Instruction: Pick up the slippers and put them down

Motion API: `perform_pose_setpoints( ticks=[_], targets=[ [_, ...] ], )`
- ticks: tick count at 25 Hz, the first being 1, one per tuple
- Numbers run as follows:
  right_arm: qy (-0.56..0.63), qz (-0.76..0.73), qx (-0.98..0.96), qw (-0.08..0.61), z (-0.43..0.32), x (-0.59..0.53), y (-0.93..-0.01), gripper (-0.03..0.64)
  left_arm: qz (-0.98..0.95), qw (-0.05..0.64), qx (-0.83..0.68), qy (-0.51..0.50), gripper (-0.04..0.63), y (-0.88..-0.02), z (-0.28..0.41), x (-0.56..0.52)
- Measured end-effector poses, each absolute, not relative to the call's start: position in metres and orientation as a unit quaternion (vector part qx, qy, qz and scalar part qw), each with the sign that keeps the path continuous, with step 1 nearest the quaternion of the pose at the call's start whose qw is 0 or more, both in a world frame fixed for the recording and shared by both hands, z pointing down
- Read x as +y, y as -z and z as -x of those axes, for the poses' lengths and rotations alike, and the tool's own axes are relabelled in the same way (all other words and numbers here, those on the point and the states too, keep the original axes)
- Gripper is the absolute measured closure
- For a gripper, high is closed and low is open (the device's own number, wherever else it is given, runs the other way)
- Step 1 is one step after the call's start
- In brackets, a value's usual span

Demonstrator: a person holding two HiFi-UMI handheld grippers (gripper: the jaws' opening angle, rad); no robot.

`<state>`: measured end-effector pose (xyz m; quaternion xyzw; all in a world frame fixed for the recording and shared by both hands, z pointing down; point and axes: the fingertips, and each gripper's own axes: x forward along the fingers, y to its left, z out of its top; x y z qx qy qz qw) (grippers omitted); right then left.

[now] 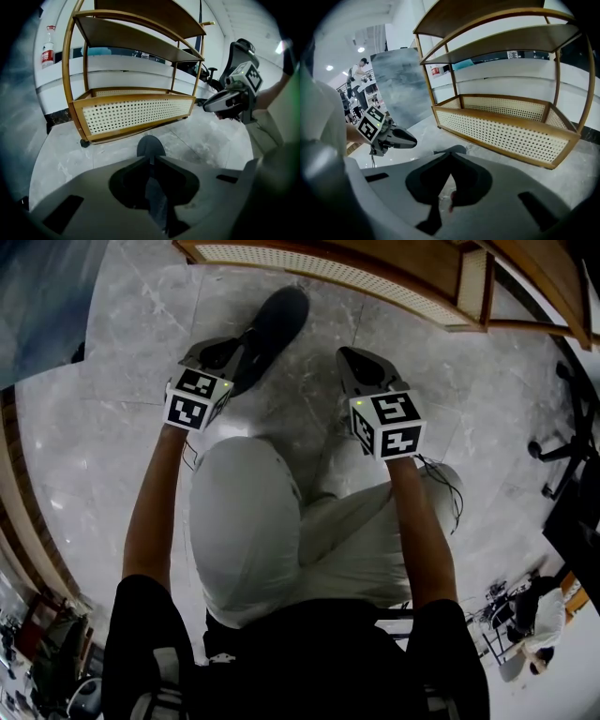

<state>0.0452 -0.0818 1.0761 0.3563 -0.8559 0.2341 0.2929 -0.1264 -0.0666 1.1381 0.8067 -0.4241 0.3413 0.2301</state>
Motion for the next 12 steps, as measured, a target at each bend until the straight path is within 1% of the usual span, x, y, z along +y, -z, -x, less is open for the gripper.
perform_pose_setpoints(
  ticks=[12],
  targets=[
    [-0.247,-0.357,-0.858,0.275,-0.044,-0.096,-1.002,0.619,-0.803,0.223,-0.429,-0.347,0.588,-1.053,0.126,-0.082]
  ],
)
